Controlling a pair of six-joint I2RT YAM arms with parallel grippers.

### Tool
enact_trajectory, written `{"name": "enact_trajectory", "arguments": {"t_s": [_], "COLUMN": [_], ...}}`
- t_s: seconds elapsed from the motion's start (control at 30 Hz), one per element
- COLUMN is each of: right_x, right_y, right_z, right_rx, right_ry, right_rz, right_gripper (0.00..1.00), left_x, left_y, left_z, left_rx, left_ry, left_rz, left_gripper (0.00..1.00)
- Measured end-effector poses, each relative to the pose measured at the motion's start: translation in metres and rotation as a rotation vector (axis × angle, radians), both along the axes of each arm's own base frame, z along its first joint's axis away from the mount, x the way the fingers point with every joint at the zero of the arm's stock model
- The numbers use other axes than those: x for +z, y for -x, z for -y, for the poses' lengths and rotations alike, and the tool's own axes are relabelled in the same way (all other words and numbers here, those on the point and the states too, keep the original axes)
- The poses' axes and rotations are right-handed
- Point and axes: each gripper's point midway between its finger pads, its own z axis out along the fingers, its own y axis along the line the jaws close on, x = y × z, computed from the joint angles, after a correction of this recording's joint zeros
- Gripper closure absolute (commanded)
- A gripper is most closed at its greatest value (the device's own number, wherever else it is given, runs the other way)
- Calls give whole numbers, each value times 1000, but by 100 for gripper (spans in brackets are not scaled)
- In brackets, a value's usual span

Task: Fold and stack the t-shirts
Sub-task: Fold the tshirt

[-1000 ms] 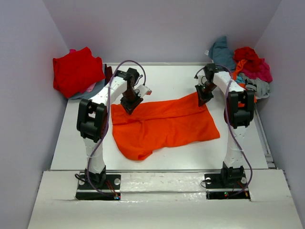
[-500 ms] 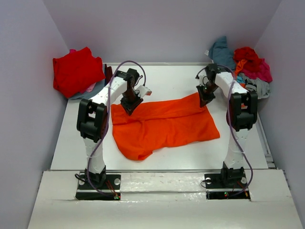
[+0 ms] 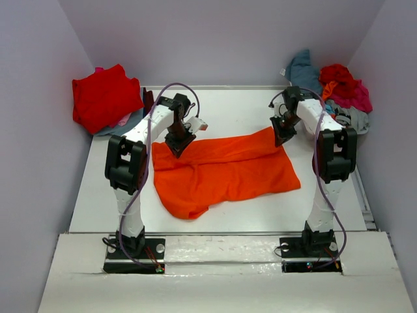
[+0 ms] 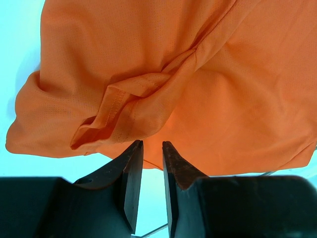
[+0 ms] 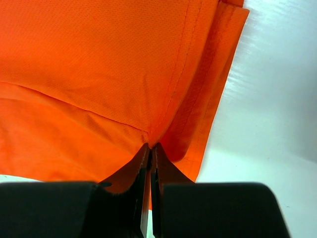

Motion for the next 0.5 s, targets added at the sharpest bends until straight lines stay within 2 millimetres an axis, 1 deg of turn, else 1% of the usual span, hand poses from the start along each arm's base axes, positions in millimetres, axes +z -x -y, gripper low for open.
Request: {"name": "enact_trajectory", "arguments": {"t_s": [0.27, 0.5], "right_x": [-4, 4], "right_y": [12, 28], "right_z": [2, 4], "right_rx": [4, 6], "right_ry": [5, 10], "right_rz": [-25, -22], "right_gripper": [93, 93], "left_x": [0, -2], "left_y": [0, 2], "left_z": [0, 0], "left_rx": [-2, -2], "left_ry": [1, 2], "left_rz": [0, -9], "left_gripper": [67, 67]}}
